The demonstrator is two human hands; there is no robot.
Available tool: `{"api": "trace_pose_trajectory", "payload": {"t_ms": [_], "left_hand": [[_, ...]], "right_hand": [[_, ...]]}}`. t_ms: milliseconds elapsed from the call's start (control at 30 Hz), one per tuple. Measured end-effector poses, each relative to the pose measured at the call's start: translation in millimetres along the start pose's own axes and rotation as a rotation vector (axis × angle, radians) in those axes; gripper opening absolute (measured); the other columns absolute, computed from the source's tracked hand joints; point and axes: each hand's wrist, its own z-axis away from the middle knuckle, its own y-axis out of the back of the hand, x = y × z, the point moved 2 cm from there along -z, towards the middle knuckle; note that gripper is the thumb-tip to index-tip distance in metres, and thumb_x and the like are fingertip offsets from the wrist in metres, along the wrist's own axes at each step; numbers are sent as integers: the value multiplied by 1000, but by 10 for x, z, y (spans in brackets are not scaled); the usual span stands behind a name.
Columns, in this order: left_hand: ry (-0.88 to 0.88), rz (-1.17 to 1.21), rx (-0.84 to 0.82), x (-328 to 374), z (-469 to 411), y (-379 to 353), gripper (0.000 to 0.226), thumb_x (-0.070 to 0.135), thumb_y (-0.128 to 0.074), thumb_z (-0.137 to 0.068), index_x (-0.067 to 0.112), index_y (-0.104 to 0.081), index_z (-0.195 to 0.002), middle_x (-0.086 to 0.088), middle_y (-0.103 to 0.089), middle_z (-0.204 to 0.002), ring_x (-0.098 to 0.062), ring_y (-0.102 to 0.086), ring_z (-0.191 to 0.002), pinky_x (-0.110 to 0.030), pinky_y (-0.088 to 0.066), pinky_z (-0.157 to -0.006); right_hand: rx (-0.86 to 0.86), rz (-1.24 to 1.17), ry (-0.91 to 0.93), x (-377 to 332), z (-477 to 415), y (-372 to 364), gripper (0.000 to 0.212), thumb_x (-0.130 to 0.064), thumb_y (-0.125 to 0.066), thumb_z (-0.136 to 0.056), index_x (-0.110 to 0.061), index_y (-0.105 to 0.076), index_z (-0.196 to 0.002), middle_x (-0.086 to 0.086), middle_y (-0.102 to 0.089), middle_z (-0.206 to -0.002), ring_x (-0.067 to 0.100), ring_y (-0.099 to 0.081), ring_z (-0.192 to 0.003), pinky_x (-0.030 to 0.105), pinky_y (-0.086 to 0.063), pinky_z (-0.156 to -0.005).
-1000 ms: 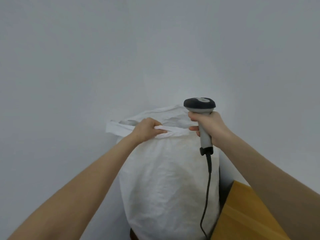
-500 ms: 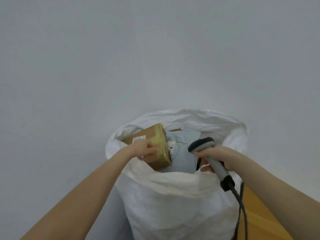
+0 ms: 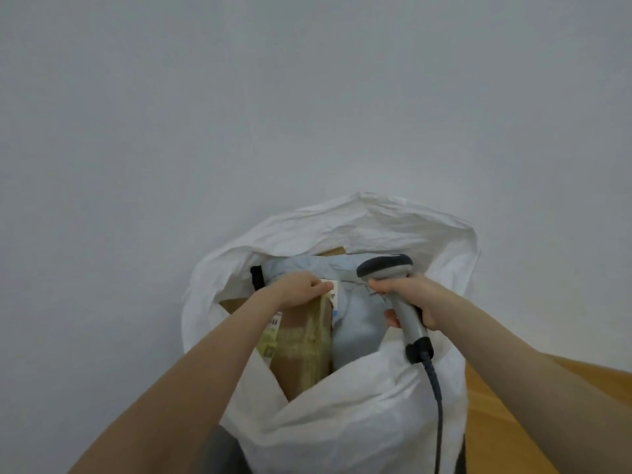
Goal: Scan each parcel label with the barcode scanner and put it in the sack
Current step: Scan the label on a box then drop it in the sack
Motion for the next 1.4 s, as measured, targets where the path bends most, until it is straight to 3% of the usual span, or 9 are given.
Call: {"api": "trace_pose_trajectory", "payload": {"t_ms": [100,167,300,500,600,700,833,1133,1400], "left_hand": [[11,33,22,20,62,-38,48,47,-35,-101,18,-37,-63,1,-41,-64,-16,-41,-62,-32,-32,-64],[31,33,-56,52,128,-174,47,48,-34,-101,17,-45,-67,-4,-48,-72,-17,-46,-67,-32,-34,-66],[162,-26,-28,-37,151,-385,54,52,-31,-100,10,-61,-114,-12,-61,-121,-30,-56,-109,-42,-44,-95],[36,163,33,138,33,22,53,38,-50,-98,16,-40,-145,-3,-41,-148,-21,-41,-134,-33,-34,-108],[-54,-4,-72,228,-249,14,61,39,-57,-94,26,-34,-148,0,-35,-153,-21,-35,-139,-38,-30,-113],[-3,-62,-222,207,-537,-118,72,48,-59,-91,34,-22,-151,-2,-18,-159,-24,-23,-144,-41,-24,-116],[130,-110,-307,-7,-855,-260,101,58,-67,-79,36,-3,-153,-7,5,-161,-29,-5,-148,-46,-15,-119],[128,-231,-380,-157,-1404,-425,107,61,-63,-80,25,5,-153,-10,0,-161,-28,-6,-148,-42,-18,-118],[53,-249,-92,280,-900,-96,71,44,-60,-90,12,-34,-147,-9,-38,-150,-22,-39,-132,-32,-34,-104]], "right_hand": [[-4,-29,-5,46,-16,10,49,-24,-83,-75,-10,-61,-116,18,-67,-109,32,-66,-91,34,-56,-60],[-16,-38,12,44,33,36,33,-20,-79,-80,-9,-63,-107,14,-67,-96,26,-64,-81,35,-55,-59],[48,-11,19,120,71,232,31,-19,-75,-84,-12,-56,-107,9,-55,-97,24,-52,-81,48,-54,-76],[93,-40,50,-63,59,333,21,-15,-74,-84,-10,-54,-91,13,-57,-93,27,-56,-80,48,-53,-77],[-56,8,57,-304,-89,45,28,-20,-76,-83,-10,-63,-106,16,-66,-100,29,-64,-82,44,-57,-71],[-87,110,3,-338,-329,-115,42,-25,-80,-79,-10,-61,-113,16,-64,-107,32,-62,-93,44,-56,-75],[46,86,-1,-176,-659,129,39,-15,-78,-81,-6,-61,-115,12,-65,-105,24,-61,-86,33,-48,-62],[199,59,-27,104,-807,647,30,-16,-75,-83,-6,-60,-107,15,-67,-98,21,-67,-74,29,-53,-54],[235,-47,35,143,-434,839,19,-14,-74,-84,-7,-61,-96,14,-68,-81,18,-64,-62,24,-48,-48]]}}
